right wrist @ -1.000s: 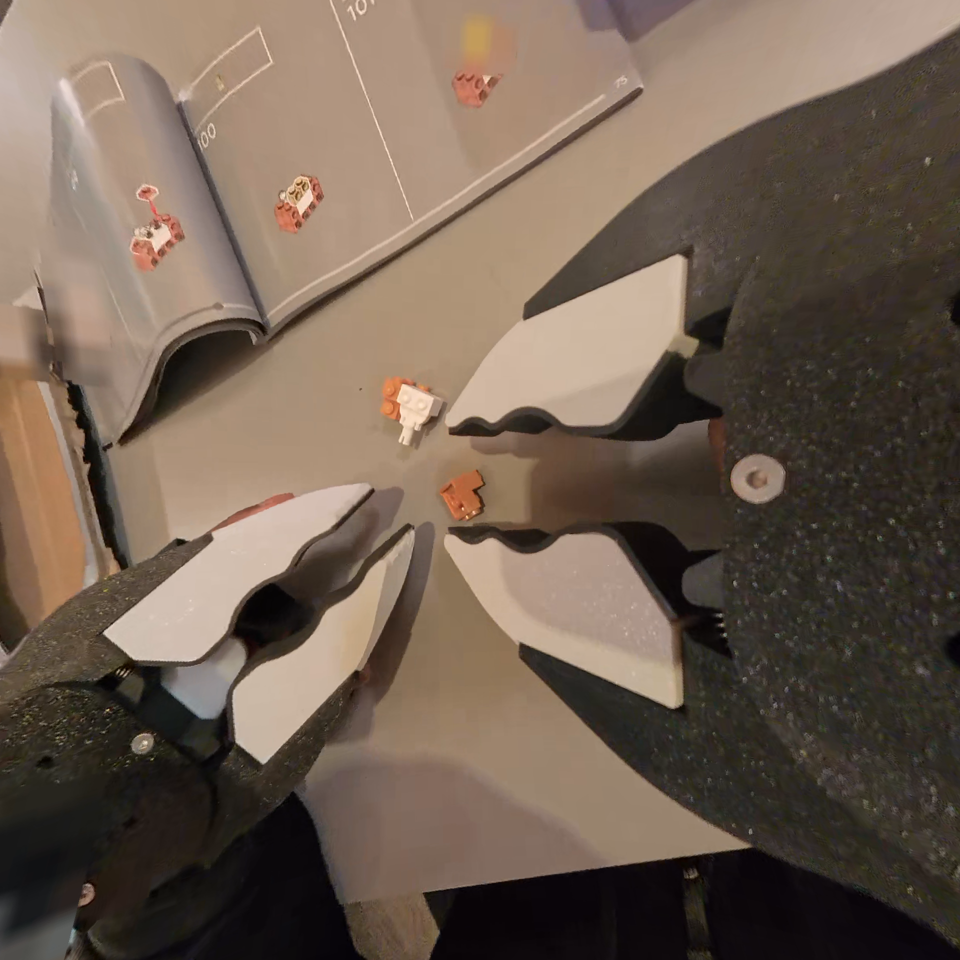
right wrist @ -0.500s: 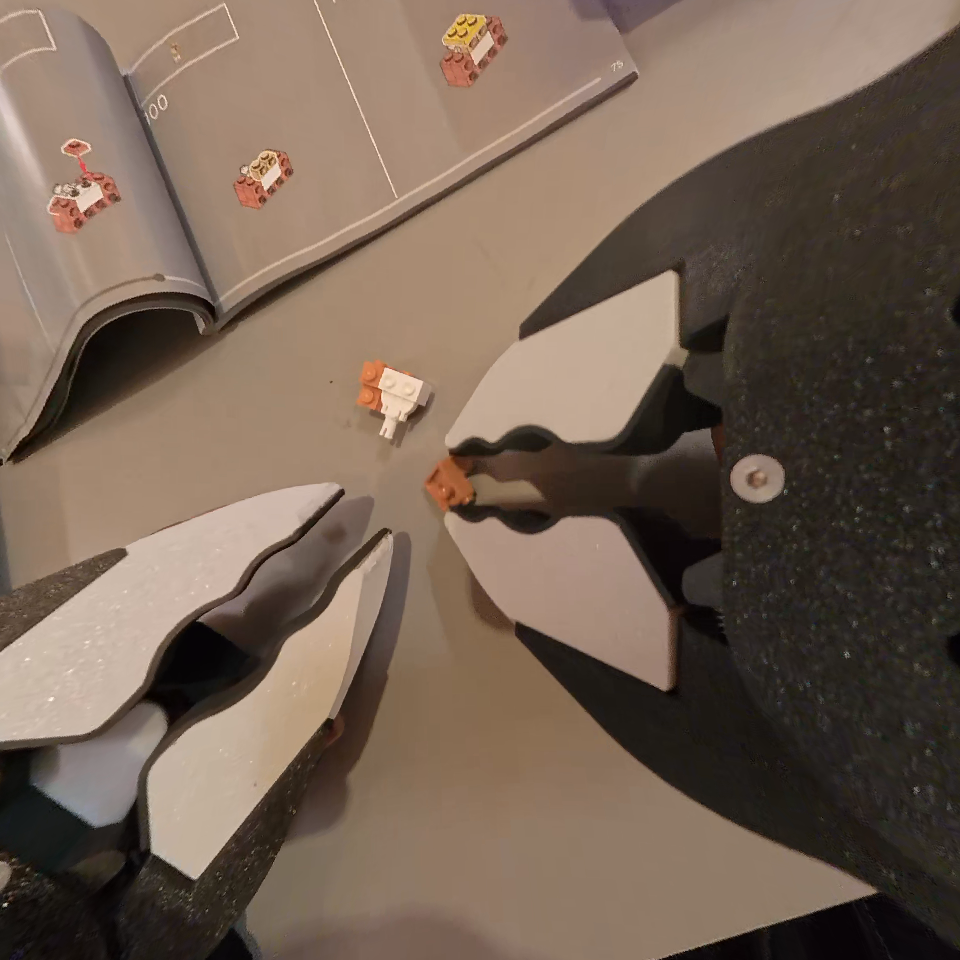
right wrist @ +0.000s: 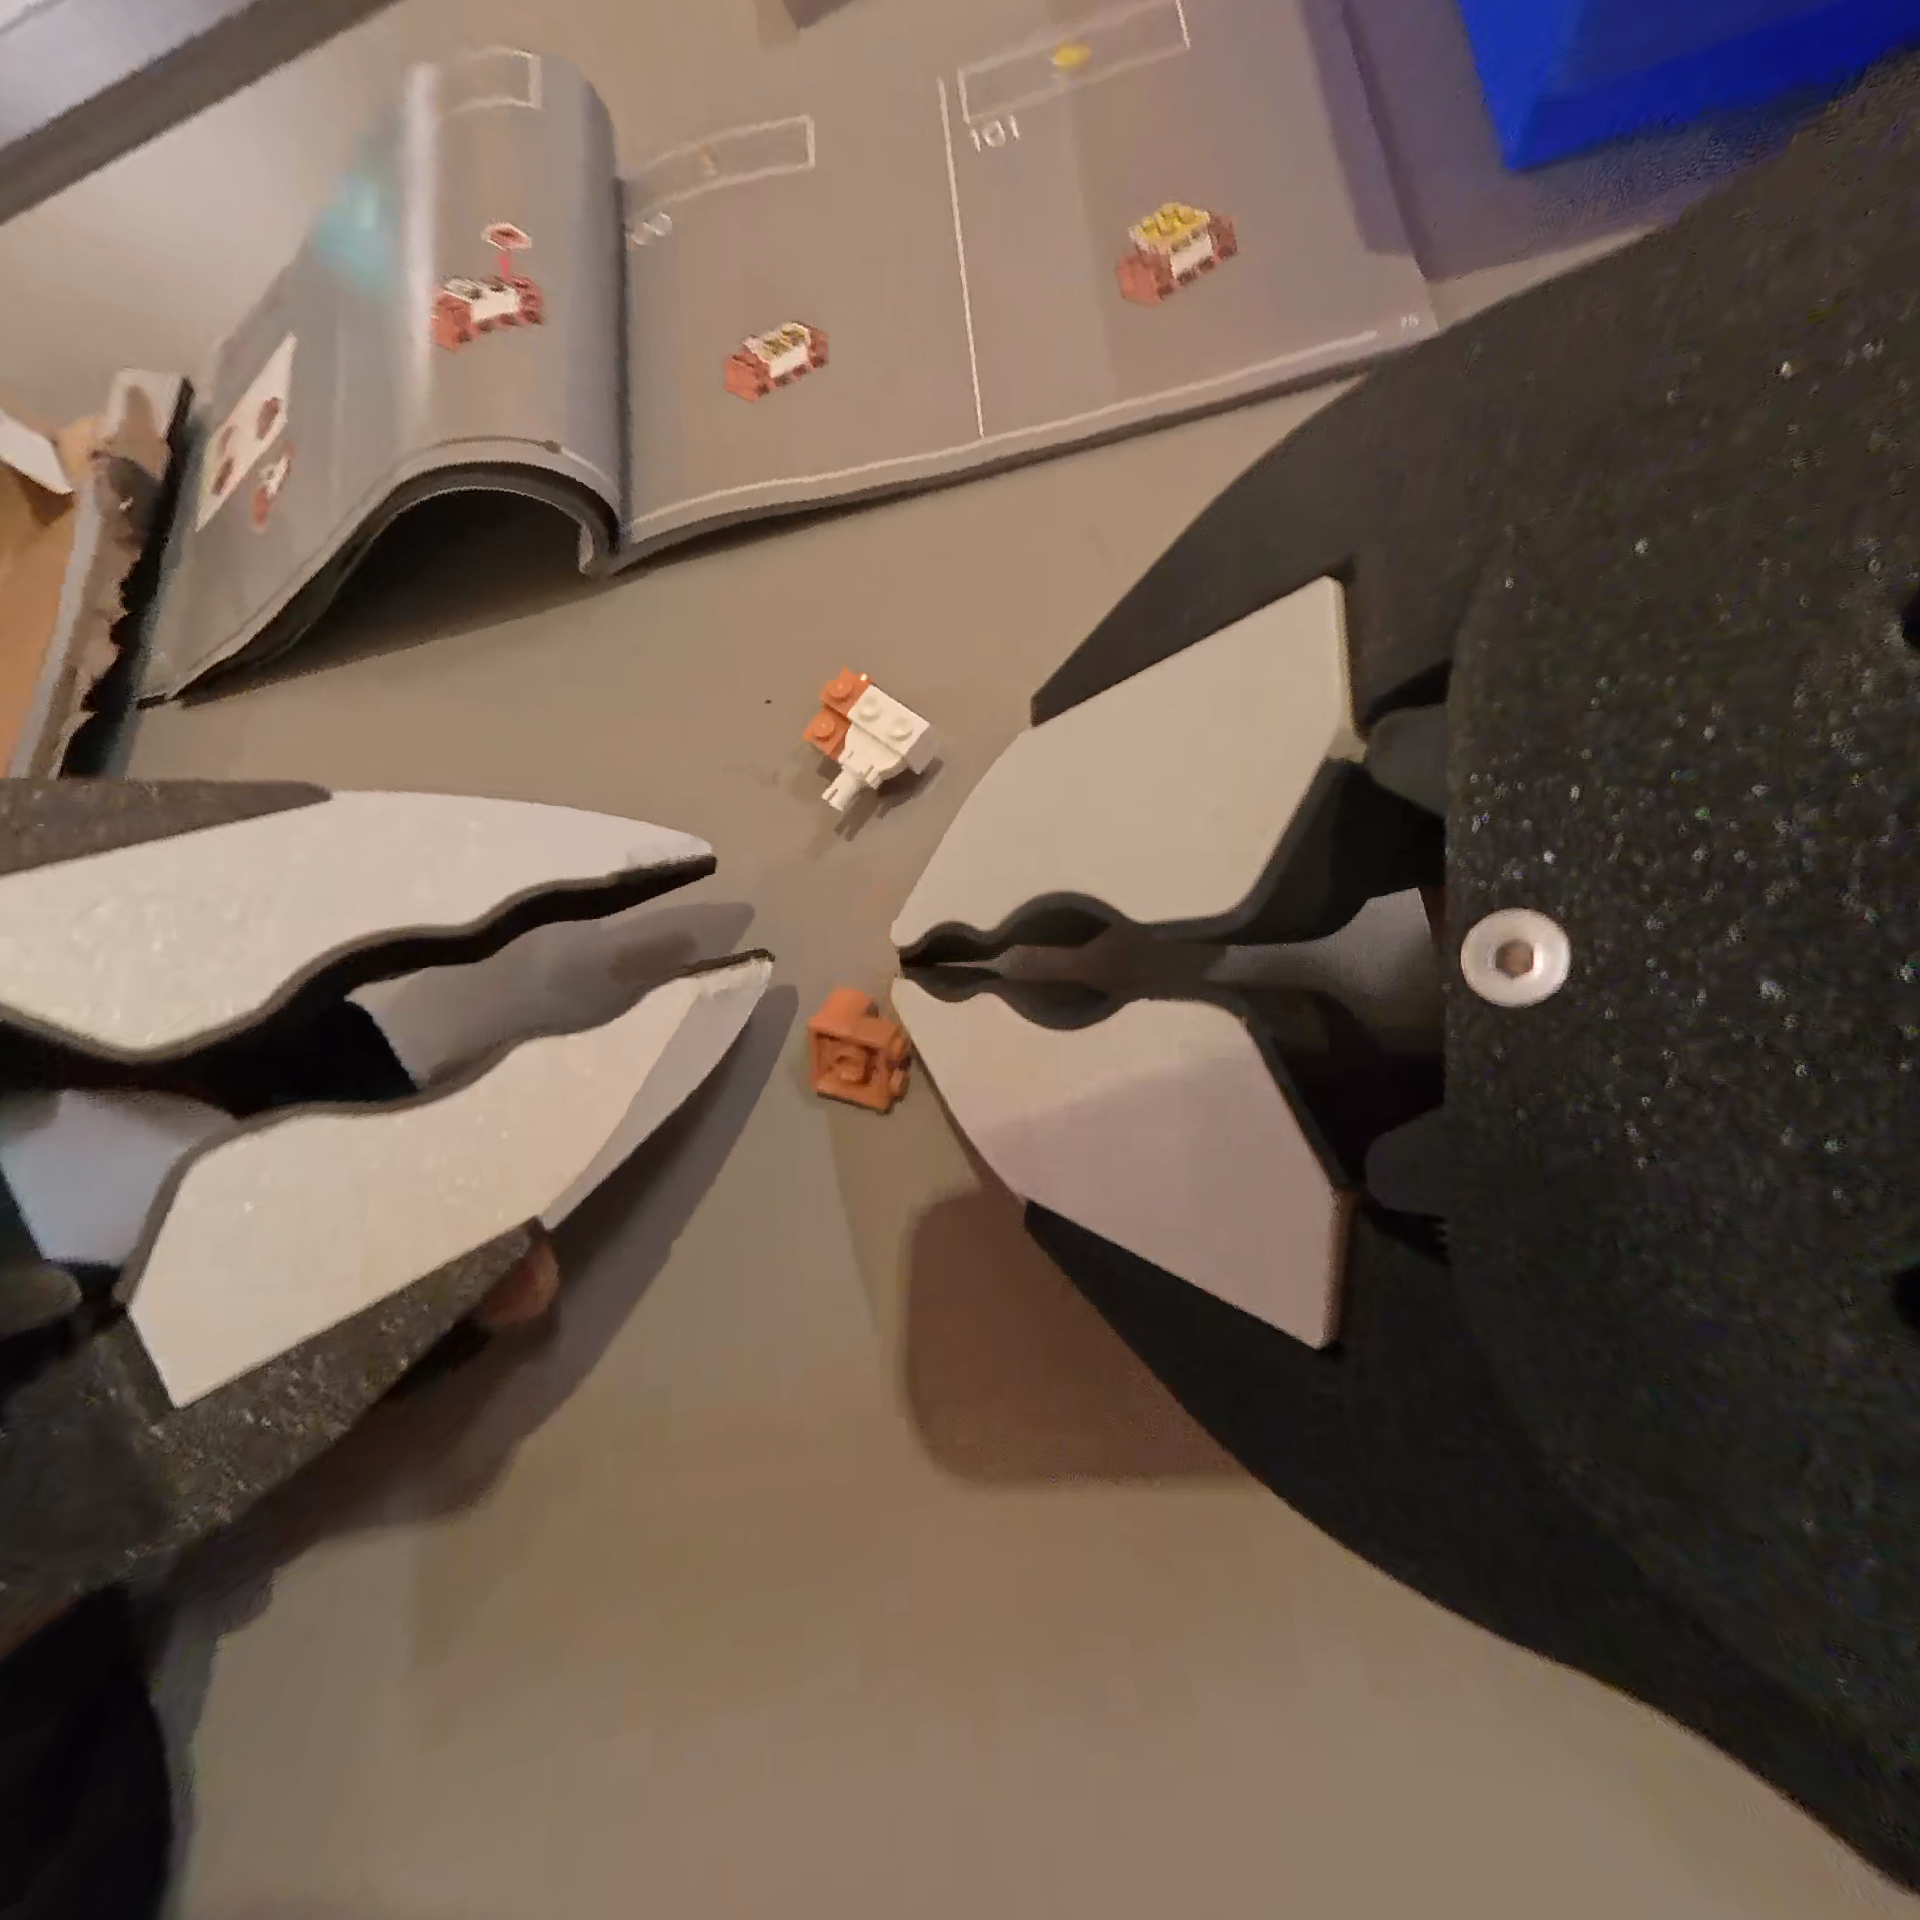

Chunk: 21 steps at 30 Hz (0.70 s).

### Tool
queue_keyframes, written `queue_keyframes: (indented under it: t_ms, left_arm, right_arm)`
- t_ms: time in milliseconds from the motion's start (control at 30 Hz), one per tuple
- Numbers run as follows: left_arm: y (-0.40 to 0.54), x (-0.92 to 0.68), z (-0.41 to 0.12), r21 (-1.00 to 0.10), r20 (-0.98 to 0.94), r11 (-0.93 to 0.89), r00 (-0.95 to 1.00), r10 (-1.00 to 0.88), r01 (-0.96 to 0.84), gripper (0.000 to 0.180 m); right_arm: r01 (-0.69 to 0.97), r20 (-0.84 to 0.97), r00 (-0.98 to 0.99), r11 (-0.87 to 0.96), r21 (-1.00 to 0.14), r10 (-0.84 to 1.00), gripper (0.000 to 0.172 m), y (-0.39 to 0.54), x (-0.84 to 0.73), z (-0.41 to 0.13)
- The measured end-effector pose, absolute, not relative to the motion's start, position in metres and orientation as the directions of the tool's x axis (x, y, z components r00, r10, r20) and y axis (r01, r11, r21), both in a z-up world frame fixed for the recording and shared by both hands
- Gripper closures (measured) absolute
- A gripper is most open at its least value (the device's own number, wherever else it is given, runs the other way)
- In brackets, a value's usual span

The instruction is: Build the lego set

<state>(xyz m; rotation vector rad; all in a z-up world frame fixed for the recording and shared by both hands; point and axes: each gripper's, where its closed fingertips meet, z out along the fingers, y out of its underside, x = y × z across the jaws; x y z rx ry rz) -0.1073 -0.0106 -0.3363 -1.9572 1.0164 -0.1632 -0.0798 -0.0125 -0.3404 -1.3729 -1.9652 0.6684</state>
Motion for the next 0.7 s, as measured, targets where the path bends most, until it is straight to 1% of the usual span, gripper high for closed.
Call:
queue_keyframes:
  t_ms: [100,167,267,433,500,567,633,700]
  left_arm:
    - [-0.012,-0.108,-0.337,-0.765,-0.247,-0.273,0.657,-0.712,-0.583,0.163]
    - [-0.012,-0.110,-0.337,-0.766,-0.232,-0.288,0.664,-0.711,-0.575,0.163]
    - [-0.012,-0.114,-0.337,-0.768,-0.208,-0.316,0.684,-0.699,-0.557,0.163]
    - [-0.012,-0.117,-0.334,-0.771,-0.208,-0.321,0.694,-0.690,-0.550,0.164]
    - [-0.013,-0.117,-0.334,-0.770,-0.211,-0.319,0.693,-0.690,-0.552,0.164]
    - [-0.014,-0.117,-0.334,-0.770,-0.207,-0.319,0.691,-0.693,-0.552,0.164]
    - [-0.015,-0.115,-0.335,-0.769,-0.204,-0.320,0.687,-0.697,-0.553,0.163]
    - [-0.016,-0.114,-0.335,-0.767,-0.203,-0.319,0.682,-0.702,-0.556,0.163]
  right_arm:
    - [0.596,0.234,-0.291,0.367,-0.714,0.928,0.170,-0.014,-0.078,-0.339]
    - [0.594,0.205,-0.294,0.346,-0.726,0.934,0.162,-0.015,-0.076,-0.336]
    - [0.628,0.098,-0.279,0.258,-0.734,0.955,0.153,-0.017,-0.076,-0.337]
    - [0.702,-0.066,-0.206,0.101,-0.705,0.976,0.147,-0.028,-0.082,-0.343]
    - [0.716,-0.067,-0.184,0.087,-0.693,0.981,0.147,-0.030,-0.084,-0.344]
    - [0.736,-0.050,-0.163,0.088,-0.671,0.985,0.151,-0.030,-0.084,-0.347]
    - [0.747,0.002,-0.169,0.129,-0.652,0.986,0.160,-0.030,-0.084,-0.351]
    - [0.748,0.054,-0.181,0.173,-0.641,0.982,0.164,-0.030,-0.085,-0.355]
